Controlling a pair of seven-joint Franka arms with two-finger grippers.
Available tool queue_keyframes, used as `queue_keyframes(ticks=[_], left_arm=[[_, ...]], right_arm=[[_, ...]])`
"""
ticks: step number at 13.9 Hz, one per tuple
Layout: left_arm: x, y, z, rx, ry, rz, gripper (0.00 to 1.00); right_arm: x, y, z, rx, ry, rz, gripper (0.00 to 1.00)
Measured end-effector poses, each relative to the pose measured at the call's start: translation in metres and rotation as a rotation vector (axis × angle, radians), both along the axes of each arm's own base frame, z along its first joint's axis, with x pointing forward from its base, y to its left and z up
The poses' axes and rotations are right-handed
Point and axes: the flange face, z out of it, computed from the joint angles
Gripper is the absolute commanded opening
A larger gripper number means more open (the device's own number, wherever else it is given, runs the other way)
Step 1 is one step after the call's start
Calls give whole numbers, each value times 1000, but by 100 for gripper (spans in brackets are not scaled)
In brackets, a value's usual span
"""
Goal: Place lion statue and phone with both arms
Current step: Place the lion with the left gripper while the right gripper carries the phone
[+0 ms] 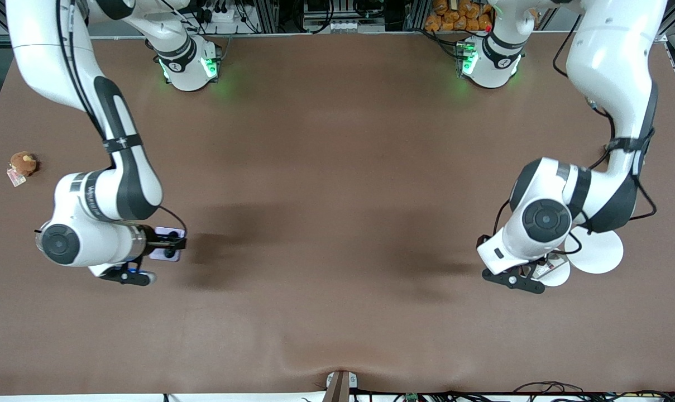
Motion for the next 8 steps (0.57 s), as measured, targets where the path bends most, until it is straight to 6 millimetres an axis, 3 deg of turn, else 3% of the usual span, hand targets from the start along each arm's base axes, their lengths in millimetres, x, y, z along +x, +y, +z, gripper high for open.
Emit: queue_keyframes(ticks=[4,6,8], left_arm=[[-31,13,113,7,36,92,100],[-56,28,172,15,73,149,100],[-71,46,217,8,51,193,100]], right_arm=[[1,-73,-13,32,-23,49,0],[0,-96,-34,42,-36,74,0],[-4,-106,-58,46,-35,85,0]])
